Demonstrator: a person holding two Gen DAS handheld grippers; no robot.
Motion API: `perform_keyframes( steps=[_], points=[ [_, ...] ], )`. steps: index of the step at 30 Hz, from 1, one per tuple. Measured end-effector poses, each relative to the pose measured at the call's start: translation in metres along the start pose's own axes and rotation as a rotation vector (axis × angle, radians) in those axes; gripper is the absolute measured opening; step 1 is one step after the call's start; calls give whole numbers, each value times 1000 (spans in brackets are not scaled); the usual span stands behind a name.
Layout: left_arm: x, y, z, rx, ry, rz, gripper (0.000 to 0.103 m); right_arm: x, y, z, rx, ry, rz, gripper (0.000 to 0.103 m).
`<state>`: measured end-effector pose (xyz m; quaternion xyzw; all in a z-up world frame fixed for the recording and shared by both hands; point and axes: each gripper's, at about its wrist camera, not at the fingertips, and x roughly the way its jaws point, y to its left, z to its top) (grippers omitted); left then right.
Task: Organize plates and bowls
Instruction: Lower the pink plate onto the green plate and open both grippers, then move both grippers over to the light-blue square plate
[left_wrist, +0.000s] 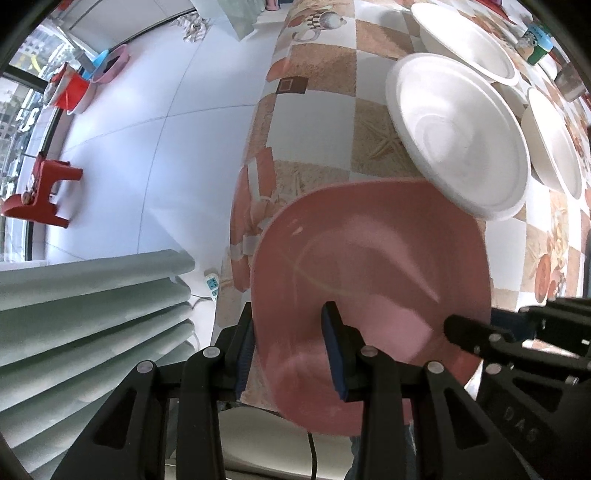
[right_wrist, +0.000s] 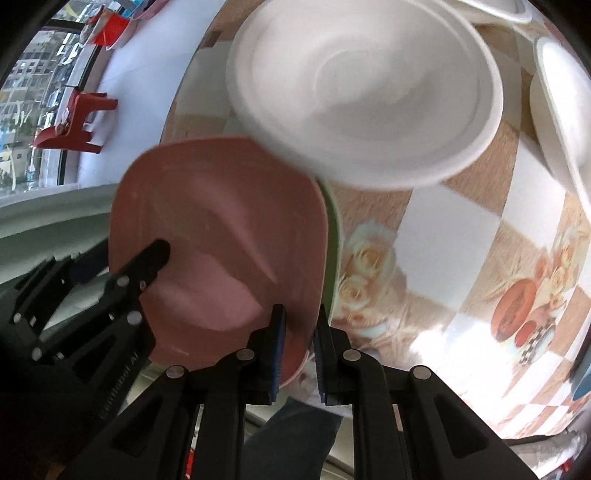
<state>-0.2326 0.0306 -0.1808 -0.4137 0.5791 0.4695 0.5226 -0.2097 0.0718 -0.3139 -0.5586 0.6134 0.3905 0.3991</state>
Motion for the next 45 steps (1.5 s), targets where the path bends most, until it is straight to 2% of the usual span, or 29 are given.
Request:
perform_keyframes(
  steps=[1, 3, 5, 7, 8, 9, 10, 11, 12, 13, 14, 16, 20, 25, 29, 35, 45],
  points=[
    [1, 1, -1, -2, 3, -4, 43, -2, -1, 1, -5, -3, -4, 17],
    [-1, 2, -6, 0, 3, 1, 57, -3, 0, 1, -20, -4, -5, 17],
    [-4, 1, -10, 1, -13, 16, 77, -5, -1, -1, -29, -5, 5, 17],
    [-6, 1, -15, -4, -27, 17, 81, -6, -3, -5, -31, -1, 15, 18],
    [-9, 2, -17, -12, -31, 25, 81, -7, -5, -8, -32, -1, 18, 22],
    [-10, 6, -19, -21, -35, 22, 81, -10, -7, -11, -35, -5, 27, 29],
    [-11, 9, -20, -32, -35, 10, 84, -14, -9, -15, -38, -16, 26, 44],
    [-11, 13, -22, -48, -32, -13, 92, -14, -8, -14, -41, -26, 9, 67],
    [-12, 16, -24, -65, -26, -40, 95, -19, -12, -18, -40, -46, -25, 79],
    [-14, 17, -26, -76, -20, -53, 103, -25, -17, -22, -38, -66, -31, 98],
    [-16, 19, -26, -78, -20, -53, 103, -29, -21, -25, -36, -74, -21, 102],
    [-16, 16, -28, -66, -12, -50, 103, -38, -34, -34, -15, -83, 1, 102],
    [-21, 4, -27, -37, -1, -70, 103, -44, -59, -51, 34, -101, -10, 102],
    [-29, -29, -21, 63, -6, -110, 103, -37, -105, -75, 157, -79, -2, 102],
    [-38, -72, -13, 198, -23, -112, 103, -45, -138, -90, 251, -81, 15, 102],
    [-44, -134, -10, 354, -35, -106, 103, -69, -186, -111, 356, -130, 27, 102],
    [-57, -228, -3, 493, -17, -102, 103, -101, -276, -151, 515, -186, 35, 102]
  ],
)
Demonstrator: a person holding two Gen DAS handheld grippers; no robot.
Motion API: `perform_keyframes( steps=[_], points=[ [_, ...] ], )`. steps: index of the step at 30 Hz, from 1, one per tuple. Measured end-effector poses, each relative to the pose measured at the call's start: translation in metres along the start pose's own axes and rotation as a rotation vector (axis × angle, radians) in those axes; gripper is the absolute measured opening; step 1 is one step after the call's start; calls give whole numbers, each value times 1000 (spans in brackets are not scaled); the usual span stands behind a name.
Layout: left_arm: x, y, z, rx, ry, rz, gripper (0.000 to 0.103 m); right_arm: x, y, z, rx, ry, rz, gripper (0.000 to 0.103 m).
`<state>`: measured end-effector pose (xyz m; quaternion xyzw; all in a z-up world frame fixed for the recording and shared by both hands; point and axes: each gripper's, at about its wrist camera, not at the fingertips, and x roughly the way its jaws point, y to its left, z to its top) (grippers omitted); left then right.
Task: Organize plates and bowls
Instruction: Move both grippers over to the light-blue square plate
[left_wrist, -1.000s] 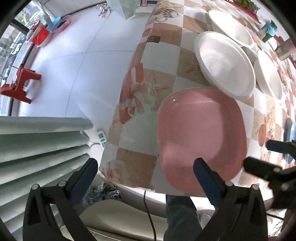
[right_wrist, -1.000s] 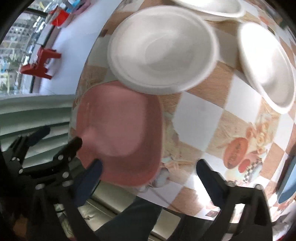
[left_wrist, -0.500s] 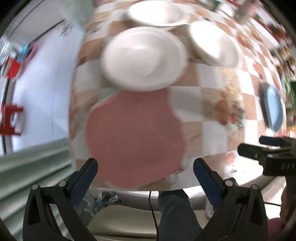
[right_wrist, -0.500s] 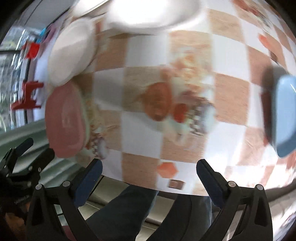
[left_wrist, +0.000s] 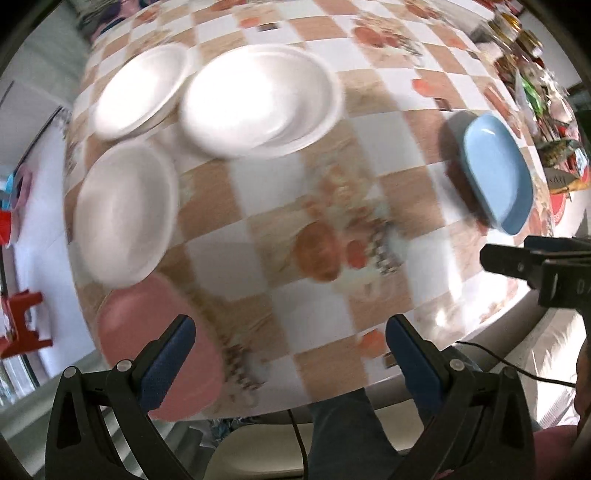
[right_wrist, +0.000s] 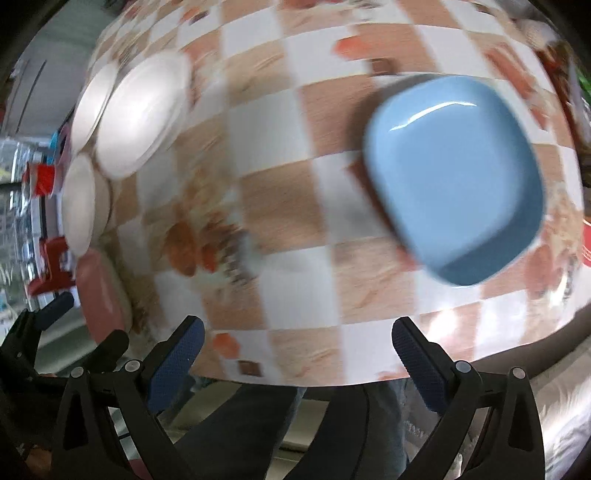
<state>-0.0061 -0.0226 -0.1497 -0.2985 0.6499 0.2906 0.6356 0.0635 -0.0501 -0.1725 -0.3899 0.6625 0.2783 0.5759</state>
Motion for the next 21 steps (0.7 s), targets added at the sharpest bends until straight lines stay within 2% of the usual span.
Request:
perform_keyframes(
  steps=[6, 13, 21],
  points=[
    [-2, -39, 29, 49, 28, -9, 103, -24, -56, 10, 60, -38, -70, 102],
    [16, -91, 59, 11, 66, -42, 103, -39, -121, 24, 81, -58, -168, 102],
    [34, -131, 85, -21, 89, 4, 103, -43, -152, 50, 6, -75, -283, 102]
  ],
)
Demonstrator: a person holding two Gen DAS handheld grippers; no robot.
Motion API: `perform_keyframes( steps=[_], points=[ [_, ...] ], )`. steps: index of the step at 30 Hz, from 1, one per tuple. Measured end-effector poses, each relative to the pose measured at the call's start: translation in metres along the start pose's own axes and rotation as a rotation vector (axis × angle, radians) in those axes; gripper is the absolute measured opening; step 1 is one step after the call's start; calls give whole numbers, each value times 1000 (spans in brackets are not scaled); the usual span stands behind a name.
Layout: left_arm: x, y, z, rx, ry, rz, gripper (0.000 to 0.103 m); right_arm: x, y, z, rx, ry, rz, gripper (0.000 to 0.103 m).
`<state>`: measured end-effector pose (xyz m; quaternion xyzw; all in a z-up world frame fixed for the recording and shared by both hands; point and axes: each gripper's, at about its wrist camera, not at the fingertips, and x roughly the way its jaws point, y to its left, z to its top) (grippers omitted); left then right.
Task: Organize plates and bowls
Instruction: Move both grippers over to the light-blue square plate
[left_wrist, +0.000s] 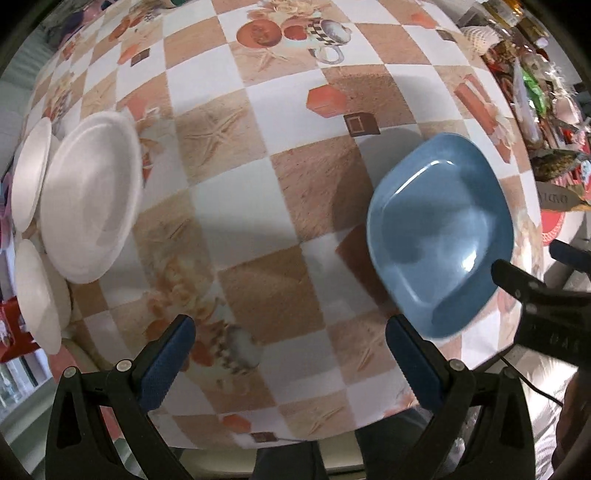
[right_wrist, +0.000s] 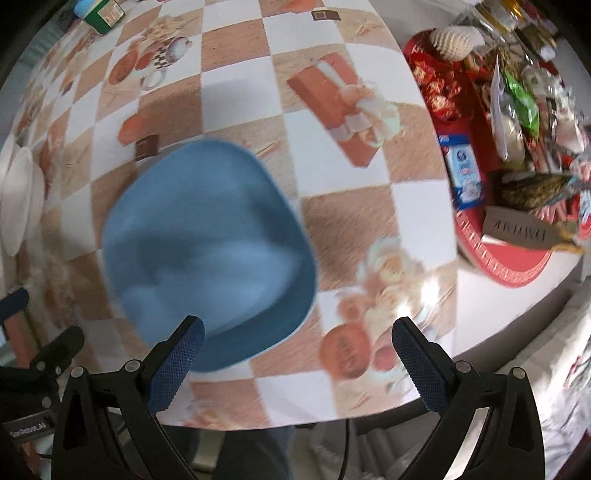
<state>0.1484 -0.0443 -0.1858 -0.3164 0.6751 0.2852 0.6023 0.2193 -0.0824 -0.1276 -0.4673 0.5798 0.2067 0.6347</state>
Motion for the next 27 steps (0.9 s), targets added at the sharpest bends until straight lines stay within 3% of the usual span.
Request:
perform_keyframes(
  steps=[3, 6, 12, 18, 27],
  points=[
    [9, -18, 9, -14, 2, 10, 103, 7, 7, 1, -31, -12, -33, 102],
    [20, -38, 20, 3, 10, 66, 103, 13, 6, 4, -67, -37, -86, 102],
    [35, -69, 22, 48, 12, 119, 103, 36, 26, -4, -130, -9, -140, 102],
    [35, -56, 13, 71, 17, 145, 103, 46, 52, -21, -195, 29, -119, 102],
    [38, -16, -10, 21, 30, 179, 103, 56, 101, -48, -253, 73, -31, 102]
  ],
)
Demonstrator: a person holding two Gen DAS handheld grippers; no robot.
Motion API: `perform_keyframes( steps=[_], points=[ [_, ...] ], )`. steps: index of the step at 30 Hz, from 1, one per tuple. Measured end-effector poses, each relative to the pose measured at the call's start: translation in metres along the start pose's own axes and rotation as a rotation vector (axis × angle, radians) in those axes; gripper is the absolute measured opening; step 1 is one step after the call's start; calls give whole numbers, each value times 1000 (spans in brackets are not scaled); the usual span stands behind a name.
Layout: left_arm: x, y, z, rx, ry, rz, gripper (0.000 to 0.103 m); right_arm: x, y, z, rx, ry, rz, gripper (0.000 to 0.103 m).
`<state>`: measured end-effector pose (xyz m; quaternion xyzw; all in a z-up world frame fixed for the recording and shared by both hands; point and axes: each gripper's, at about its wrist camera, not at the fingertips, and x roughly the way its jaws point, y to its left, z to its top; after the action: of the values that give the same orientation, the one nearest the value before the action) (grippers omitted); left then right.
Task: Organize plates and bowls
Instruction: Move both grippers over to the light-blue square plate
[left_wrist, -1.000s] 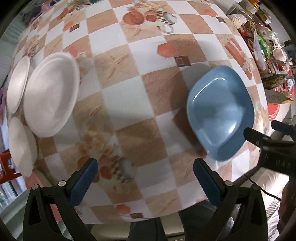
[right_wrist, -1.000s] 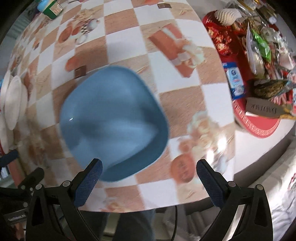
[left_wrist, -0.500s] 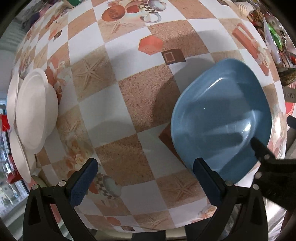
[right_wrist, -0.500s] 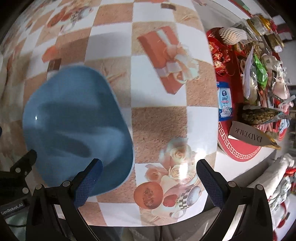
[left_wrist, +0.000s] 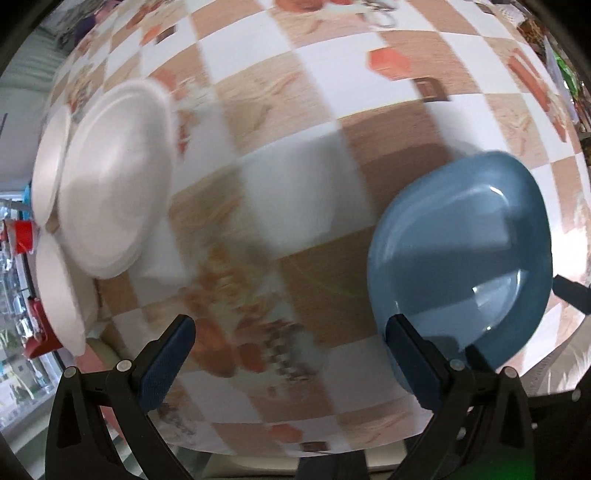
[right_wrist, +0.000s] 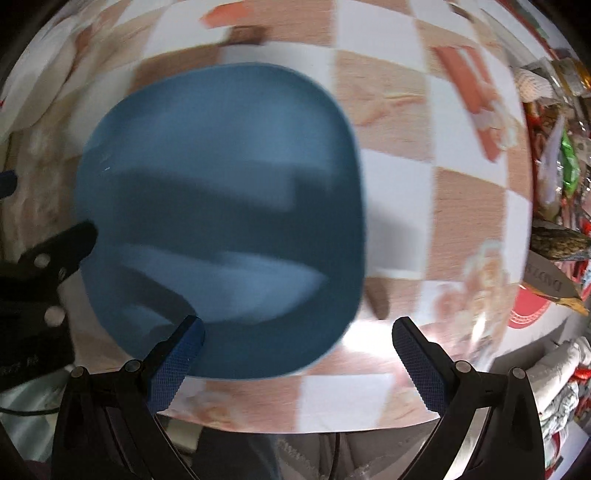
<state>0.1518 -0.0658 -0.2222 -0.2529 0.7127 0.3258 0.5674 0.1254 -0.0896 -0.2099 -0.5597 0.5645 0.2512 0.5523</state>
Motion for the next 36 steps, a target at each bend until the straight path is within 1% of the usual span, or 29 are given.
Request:
perform_keyframes(
  steps=[3, 4, 6, 11, 13, 14, 16, 18, 21, 22, 23, 25, 28, 29, 30, 31, 32, 33, 34, 36],
  points=[
    [0, 15, -14, -29, 4, 7, 103, 0, 19, -3, -24, 6, 47, 102],
    [1, 18, -19, -46, 6, -2, 103, 0, 25, -3, -29, 10, 66, 102],
    [0, 23, -28, -79, 8, -27, 103, 1, 27, -4, -21, 11, 79, 102],
    [10, 40, -45, -122, 12, -77, 103, -1, 4, -4, 48, -5, 89, 102],
    [20, 39, -61, -129, 15, -97, 103, -6, 0, -5, 82, -4, 85, 102],
    [19, 42, -52, -130, 18, -103, 103, -6, -3, -5, 90, -5, 88, 102],
    [22, 35, -53, -138, 23, -124, 103, -6, -7, -2, 99, -9, 96, 102],
    [31, 41, -60, -148, 26, -128, 103, -4, -8, 3, 92, -14, 108, 102],
    [41, 42, -61, -159, 38, -142, 103, 3, -9, 9, 95, -6, 113, 102],
    [49, 50, -57, -158, 42, -139, 103, 6, -10, 10, 100, 0, 115, 102],
    [54, 50, -57, -156, 44, -142, 103, 11, -12, 13, 104, 4, 116, 102],
    [56, 48, -51, -162, 38, -165, 103, 14, -13, 13, 107, 4, 109, 102],
    [65, 53, -52, -161, 32, -175, 103, 16, -9, 10, 99, -5, 100, 102],
    [65, 49, -46, -164, 33, -183, 103, 17, -3, 9, 98, -8, 98, 102],
    [68, 50, -45, -174, 37, -203, 103, 18, -2, 8, 99, -11, 100, 103],
    [76, 64, -36, -185, 43, -224, 103, 19, 1, 6, 100, -12, 104, 103],
    [79, 71, -35, -202, 48, -242, 103, 18, 0, 6, 101, -11, 105, 103],
    [81, 74, -33, -208, 50, -241, 103, 16, 1, 4, 102, -6, 104, 103],
    [85, 79, -32, -218, 52, -244, 103, 10, 7, 11, 106, -2, 103, 103],
    [82, 88, -32, -242, 56, -249, 103, 10, 7, 16, 121, -3, 105, 103]
  ],
)
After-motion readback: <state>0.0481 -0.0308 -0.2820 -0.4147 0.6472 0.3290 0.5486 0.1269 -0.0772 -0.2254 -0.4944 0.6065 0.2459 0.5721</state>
